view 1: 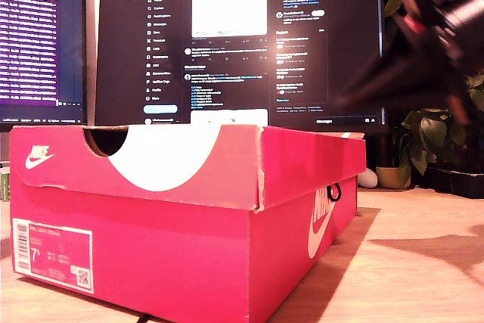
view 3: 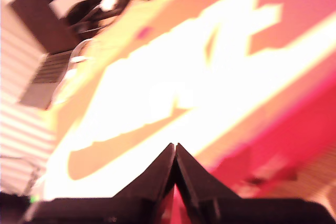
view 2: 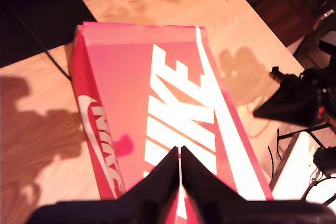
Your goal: Close the red shoebox by pushing the lid with your left arm and holding the box in place with your right arm
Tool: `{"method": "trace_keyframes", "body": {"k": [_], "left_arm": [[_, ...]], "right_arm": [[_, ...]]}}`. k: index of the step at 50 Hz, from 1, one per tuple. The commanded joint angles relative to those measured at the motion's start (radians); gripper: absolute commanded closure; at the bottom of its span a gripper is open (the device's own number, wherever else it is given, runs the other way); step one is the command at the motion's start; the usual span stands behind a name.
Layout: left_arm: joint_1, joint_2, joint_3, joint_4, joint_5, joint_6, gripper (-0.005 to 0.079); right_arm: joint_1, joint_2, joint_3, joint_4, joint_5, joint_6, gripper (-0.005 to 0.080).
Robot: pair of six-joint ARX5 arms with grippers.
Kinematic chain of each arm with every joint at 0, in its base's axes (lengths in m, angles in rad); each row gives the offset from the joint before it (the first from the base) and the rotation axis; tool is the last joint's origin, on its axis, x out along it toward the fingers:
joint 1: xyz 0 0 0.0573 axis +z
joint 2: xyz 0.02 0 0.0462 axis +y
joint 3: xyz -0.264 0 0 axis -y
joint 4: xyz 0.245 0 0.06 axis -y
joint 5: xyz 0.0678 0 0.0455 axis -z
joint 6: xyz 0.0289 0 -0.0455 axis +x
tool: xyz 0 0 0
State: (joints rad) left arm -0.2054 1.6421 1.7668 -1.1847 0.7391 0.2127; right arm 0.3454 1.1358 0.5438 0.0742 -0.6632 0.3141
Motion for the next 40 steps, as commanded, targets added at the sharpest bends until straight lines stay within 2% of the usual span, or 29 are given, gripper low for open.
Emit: {"method": "trace_keyframes", "body": {"k": [1, 14, 21, 27, 33, 40], "left_arm": [[-0.003, -0.012, -0.01, 0.005, 0.004, 0.016, 0.0761], [0.023, -0.012, -0.01, 0.003, 0.004, 0.04, 0.0761], [0.047, -0.013, -0.01, 0.0, 0.01, 0.086, 0.0761], [0.075, -0.021, -0.01, 0.0, 0.038, 0.132, 0.0761], [0.108, -0.026, -0.011, 0.005, 0.084, 0.167, 0.0761], [0.16, -0.032, -0.011, 0.03, 0.084, 0.207, 0.0761]], "right_arm": [[0.025, 0.016, 0.01, -0.008, 0.021, 0.003, 0.0764], [0.115, 0.105, 0.01, -0.039, 0.103, -0.037, 0.0764], [0.124, 0.103, 0.01, -0.006, 0.127, -0.079, 0.0764], [0.093, 0.047, 0.01, 0.007, 0.168, -0.081, 0.0764], [0.05, -0.022, 0.01, -0.022, 0.26, -0.138, 0.0764], [-0.006, -0.099, 0.01, -0.057, 0.357, -0.211, 0.0764]]}}
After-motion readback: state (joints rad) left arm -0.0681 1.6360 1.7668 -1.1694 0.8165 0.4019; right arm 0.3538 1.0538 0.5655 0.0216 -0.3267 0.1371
